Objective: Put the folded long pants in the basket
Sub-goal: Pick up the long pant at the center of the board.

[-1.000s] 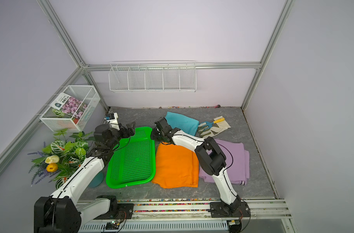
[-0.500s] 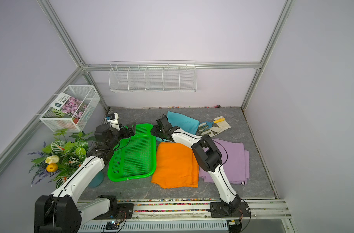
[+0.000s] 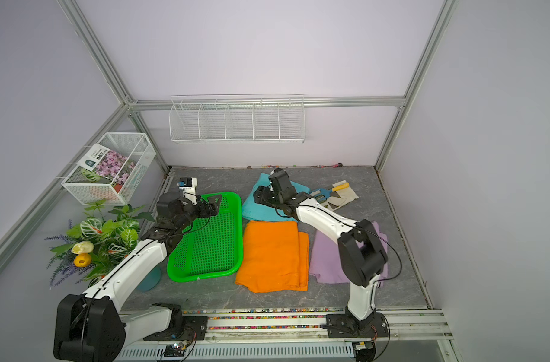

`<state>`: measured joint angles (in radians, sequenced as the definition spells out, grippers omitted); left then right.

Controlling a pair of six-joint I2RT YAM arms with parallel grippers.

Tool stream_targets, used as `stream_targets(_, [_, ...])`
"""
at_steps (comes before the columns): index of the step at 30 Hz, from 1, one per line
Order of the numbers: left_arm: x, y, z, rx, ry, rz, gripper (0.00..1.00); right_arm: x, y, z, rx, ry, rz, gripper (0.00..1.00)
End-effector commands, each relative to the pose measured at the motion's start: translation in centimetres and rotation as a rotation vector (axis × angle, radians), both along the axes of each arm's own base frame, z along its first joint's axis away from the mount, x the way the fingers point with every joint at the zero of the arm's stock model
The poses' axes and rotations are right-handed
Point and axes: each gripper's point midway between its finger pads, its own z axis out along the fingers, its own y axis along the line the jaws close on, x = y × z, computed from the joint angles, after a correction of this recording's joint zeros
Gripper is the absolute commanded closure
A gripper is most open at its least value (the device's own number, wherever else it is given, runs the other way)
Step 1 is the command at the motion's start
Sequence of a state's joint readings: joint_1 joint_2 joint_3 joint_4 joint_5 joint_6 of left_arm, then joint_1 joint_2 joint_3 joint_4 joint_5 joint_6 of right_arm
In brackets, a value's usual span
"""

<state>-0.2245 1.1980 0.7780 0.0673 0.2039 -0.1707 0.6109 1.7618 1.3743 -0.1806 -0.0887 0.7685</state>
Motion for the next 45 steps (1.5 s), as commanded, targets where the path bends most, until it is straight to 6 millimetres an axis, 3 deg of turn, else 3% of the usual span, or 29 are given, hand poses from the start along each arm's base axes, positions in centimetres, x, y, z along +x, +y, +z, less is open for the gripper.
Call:
stream_targets(1, [-0.9, -2.2, 2.7, 0.042, -0.046, -0.070, 0.00, -4.3, -4.9, -3.3, -0.207, 0.079, 0.024, 0.16])
stream_targets(4, [-1.9, -4.6, 3.9, -0.001, -0.022, -0.130, 0.00, -8.4, -8.8, -4.7, -0.332, 0.143, 0.029, 0.12])
stream_targets(8, [-3.6, -8.6, 4.1, -0.069, 0.036, -0.222, 0.00, -12.8, -12.3, -6.3, -0.389, 0.219, 0.008, 0.10])
stream_targets(13, [-6.9, -14.7, 3.5, -0.034, 0.100, -0.365, 0.03, -16.6, -13.6, -8.6, -0.358, 0.291, 0.035, 0.09])
stream_targets(17, [-8.8, -17.1, 1.3, 0.025, 0.184, -0.418, 0.07, -17.5, -13.8, -10.7, -0.315, 0.339, 0.030, 0.07])
stream_targets(22, [-10.1, -18.0, -2.6, -0.029, 0.365, -0.418, 0.18, -16.8, -13.2, -12.5, -0.231, 0.376, 0.017, 0.07])
stream_targets(25, [-10.3, -18.3, -3.7, -0.039, 0.409, -0.410, 0.21, -15.7, -12.7, -12.6, -0.223, 0.360, 0.038, 0.08])
stream_targets(38, [-9.4, -18.0, -2.8, -0.014, 0.379, -0.362, 0.20, -14.1, -14.0, -15.7, -0.297, 0.429, -0.016, 0.08])
stream_targets(45, [-9.2, -17.1, -2.7, 0.006, 0.350, -0.327, 0.20, -15.2, -11.9, -16.4, -0.178, 0.492, 0.043, 0.09])
